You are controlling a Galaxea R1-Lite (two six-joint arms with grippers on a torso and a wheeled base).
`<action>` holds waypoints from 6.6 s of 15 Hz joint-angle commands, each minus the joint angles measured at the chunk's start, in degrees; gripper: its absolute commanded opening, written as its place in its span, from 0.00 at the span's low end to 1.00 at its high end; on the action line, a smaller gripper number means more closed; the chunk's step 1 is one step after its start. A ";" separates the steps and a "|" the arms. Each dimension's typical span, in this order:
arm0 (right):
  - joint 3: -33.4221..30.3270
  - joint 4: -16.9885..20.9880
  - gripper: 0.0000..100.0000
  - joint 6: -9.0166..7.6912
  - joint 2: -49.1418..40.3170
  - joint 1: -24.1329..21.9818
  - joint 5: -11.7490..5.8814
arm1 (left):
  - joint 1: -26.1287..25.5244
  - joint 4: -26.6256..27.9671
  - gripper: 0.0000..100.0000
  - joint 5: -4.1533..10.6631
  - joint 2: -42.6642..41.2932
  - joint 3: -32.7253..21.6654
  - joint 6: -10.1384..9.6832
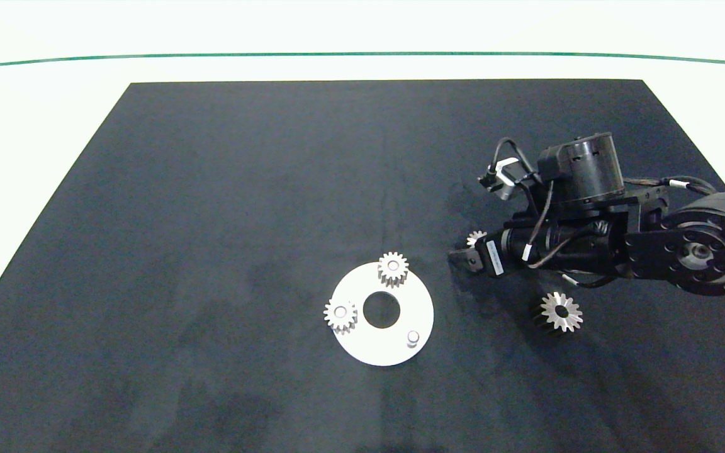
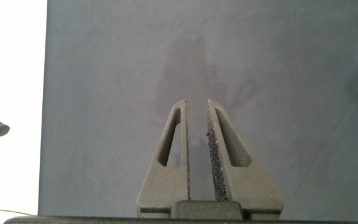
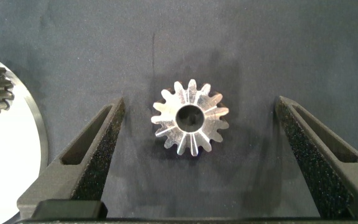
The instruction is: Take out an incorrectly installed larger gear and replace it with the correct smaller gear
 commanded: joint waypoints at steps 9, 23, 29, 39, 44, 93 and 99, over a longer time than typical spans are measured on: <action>-0.41 0.53 0.81 -1.01 0.33 0.18 -0.48 | 0.08 0.04 0.16 0.06 -0.06 -0.01 0.03; -0.50 0.00 0.52 -1.97 0.86 0.35 -1.00 | 0.08 0.04 0.16 0.06 -0.06 -0.01 0.03; -0.32 0.00 0.40 -1.97 0.95 0.44 -1.00 | 0.08 0.13 0.16 0.06 -0.06 0.08 0.03; 0.03 -0.09 0.19 -1.88 0.86 0.44 -0.92 | 0.08 0.13 0.16 0.06 -0.15 0.08 0.03; 1.09 0.18 0.16 -1.80 -0.90 0.61 -0.92 | -0.01 0.13 0.16 0.06 -0.15 0.08 0.03; 7.50 2.81 0.16 -1.62 -1.43 25.93 -9.27 | -0.01 0.66 0.16 0.06 -2.00 0.17 -0.06; 7.50 1.76 1.00 -1.44 -0.72 26.02 -10.41 | -0.01 0.66 0.16 0.06 -2.00 0.08 -0.06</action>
